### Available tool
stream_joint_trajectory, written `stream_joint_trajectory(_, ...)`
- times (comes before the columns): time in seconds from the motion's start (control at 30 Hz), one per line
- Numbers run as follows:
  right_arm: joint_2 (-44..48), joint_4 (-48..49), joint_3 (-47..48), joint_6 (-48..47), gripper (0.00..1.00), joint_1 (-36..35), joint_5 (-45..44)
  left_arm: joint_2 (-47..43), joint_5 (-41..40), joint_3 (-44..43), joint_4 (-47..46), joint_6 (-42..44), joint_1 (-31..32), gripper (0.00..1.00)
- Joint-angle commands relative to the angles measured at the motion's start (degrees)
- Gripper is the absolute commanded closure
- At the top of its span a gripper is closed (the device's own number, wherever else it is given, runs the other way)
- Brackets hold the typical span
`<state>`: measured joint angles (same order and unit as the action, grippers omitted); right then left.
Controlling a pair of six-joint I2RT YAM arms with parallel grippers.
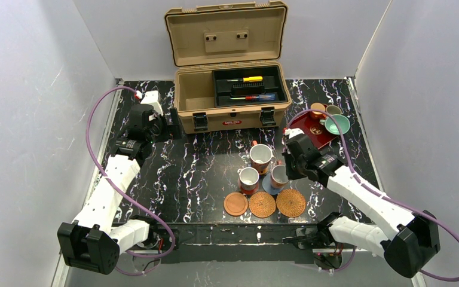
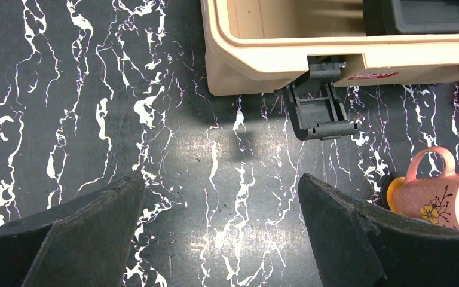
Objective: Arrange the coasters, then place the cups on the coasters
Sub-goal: Place the cup on the coaster.
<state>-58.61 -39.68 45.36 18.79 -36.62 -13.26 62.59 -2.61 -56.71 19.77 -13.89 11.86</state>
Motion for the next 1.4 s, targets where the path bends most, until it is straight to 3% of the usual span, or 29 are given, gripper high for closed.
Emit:
stream_joint_trajectory(0.0, -0.6, 3.5, -0.1, 1.5, 0.99, -2.2, -3.4, -0.1, -0.9, -0.3, 0.8, 0.6, 0.4, 0.01)
stream_joint_trajectory(1.37, -5.1, 7.2, -1.3, -0.9, 0.99, -5.5, -4.1, -0.1, -0.8, -0.3, 0.8, 0.6, 0.4, 0.01)
